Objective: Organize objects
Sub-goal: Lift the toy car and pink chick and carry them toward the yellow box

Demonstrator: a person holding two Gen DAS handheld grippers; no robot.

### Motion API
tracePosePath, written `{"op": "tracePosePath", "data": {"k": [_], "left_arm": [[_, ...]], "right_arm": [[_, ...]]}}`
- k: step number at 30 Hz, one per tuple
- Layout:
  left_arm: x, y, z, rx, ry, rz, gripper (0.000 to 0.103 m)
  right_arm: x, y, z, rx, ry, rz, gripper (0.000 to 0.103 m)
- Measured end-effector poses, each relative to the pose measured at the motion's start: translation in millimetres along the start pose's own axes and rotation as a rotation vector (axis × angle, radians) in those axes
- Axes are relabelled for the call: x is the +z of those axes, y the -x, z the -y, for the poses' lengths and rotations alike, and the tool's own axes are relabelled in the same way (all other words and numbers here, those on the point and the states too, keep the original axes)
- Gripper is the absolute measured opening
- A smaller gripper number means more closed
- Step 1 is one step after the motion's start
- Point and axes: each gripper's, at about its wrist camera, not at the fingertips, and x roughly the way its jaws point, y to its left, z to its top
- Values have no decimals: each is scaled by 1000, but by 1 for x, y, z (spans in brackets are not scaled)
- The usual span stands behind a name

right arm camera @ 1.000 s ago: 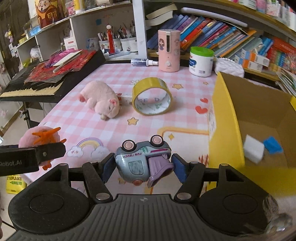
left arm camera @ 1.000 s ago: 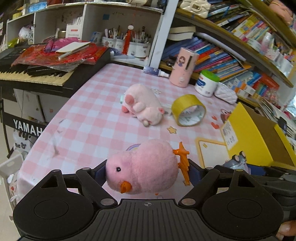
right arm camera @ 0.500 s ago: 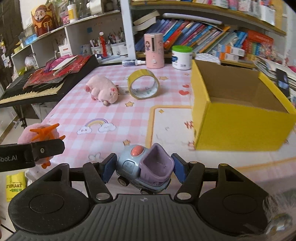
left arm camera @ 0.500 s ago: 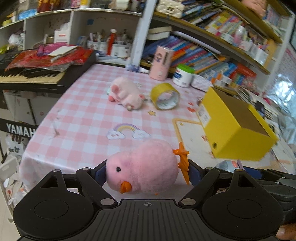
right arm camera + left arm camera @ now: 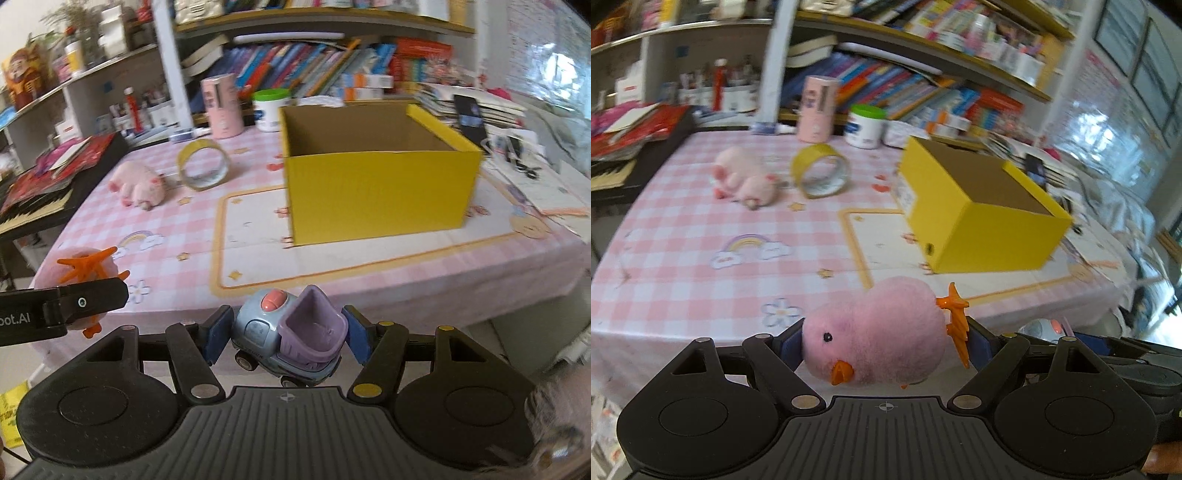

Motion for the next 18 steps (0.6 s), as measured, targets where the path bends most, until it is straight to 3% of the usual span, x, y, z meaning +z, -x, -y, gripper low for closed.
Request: {"op": "tracePosePath", "data": {"k": [9,18], "left_arm": [[2,-21,42,-104,-91,-36,85],[10,-38,66,-146,-126,-45,85]], "right_arm": [[-9,15,44,-106,-105,2,62],[-7,16,70,-154,-136,-3,62]]}}
